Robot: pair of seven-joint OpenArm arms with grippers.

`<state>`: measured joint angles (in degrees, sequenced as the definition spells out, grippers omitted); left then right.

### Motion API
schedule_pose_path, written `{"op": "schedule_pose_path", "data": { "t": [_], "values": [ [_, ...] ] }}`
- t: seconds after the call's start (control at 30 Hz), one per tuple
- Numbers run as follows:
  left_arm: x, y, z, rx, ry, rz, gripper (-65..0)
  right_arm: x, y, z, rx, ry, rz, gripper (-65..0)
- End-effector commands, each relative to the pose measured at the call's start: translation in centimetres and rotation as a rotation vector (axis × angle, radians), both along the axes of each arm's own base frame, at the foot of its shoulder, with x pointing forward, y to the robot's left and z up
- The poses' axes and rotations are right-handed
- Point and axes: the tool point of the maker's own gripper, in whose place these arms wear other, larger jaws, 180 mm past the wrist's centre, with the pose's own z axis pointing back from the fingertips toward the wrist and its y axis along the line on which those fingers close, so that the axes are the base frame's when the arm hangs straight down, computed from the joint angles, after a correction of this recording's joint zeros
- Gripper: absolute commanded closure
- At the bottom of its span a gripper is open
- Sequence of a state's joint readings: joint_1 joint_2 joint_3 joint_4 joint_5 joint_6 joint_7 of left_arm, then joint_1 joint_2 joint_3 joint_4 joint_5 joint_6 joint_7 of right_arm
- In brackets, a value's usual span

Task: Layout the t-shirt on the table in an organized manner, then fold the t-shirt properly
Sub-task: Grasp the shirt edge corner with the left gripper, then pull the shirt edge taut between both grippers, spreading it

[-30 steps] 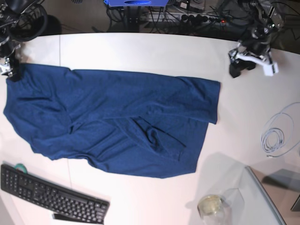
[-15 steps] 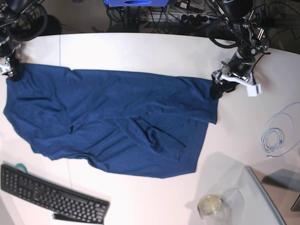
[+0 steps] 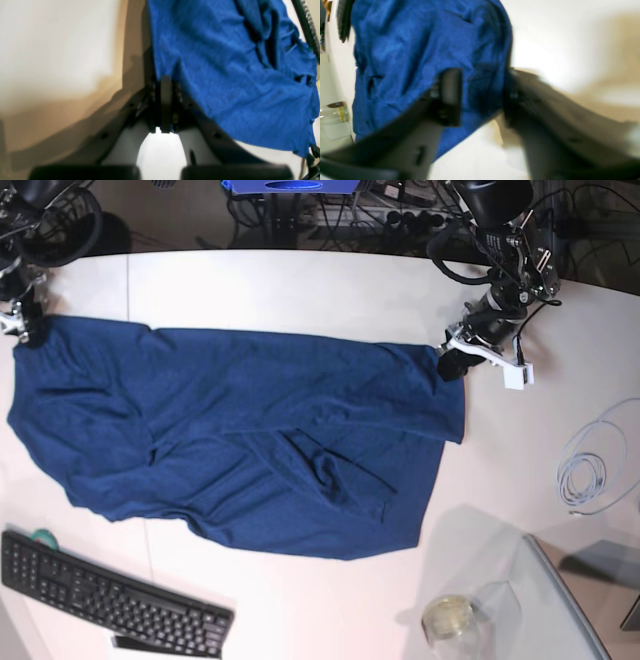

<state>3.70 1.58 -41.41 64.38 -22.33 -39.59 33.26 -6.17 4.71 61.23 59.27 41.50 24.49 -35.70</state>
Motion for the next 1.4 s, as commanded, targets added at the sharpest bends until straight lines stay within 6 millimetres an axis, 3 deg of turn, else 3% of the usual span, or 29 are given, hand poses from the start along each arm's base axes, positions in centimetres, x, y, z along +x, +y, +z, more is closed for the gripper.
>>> {"op": "schedule_pose_path", "data": {
  "t": [0.0, 0.07, 0.2, 0.43, 0.73, 0.97, 1.37],
  "values": [
    [0.8, 0.7, 1.2, 0.022, -0.040, -0.001, 0.0, 0.7, -0.7, 0.6, -0.018, -0.006, 0.006, -12.8],
    [0.5, 1.0, 1.6, 0.042, -0.048, -0.005, 0.0, 1.1, -0.9, 0.8, -0.021, -0.013, 0.006, -6.6],
    [0.1, 1.7, 3.1, 0.093, -0.076, -0.013, 0.0, 1.2, -2.1, 1.6, -0.050, -0.014, 0.013, -0.2],
    [-2.2, 2.2, 3.6, 0.153, -0.032, -0.056, 0.0, 0.2, -3.7, 4.0, -0.154, -0.019, 0.036, 0.0],
    [-5.9, 2.8, 4.1, 0.218, 0.010, -0.081, 0.0, -3.6, -2.6, 2.8, -0.116, 0.094, 0.099, 0.0],
    [-8.4, 2.9, 3.1, 0.217, 0.060, -0.084, 0.0, -4.7, -2.6, 2.4, -0.115, 0.117, 0.098, 0.0],
    [-9.1, 2.9, 2.8, 0.214, 0.079, -0.083, 0.0, -5.5, -2.5, 2.2, -0.110, 0.133, 0.099, -1.7]
  ]
}}
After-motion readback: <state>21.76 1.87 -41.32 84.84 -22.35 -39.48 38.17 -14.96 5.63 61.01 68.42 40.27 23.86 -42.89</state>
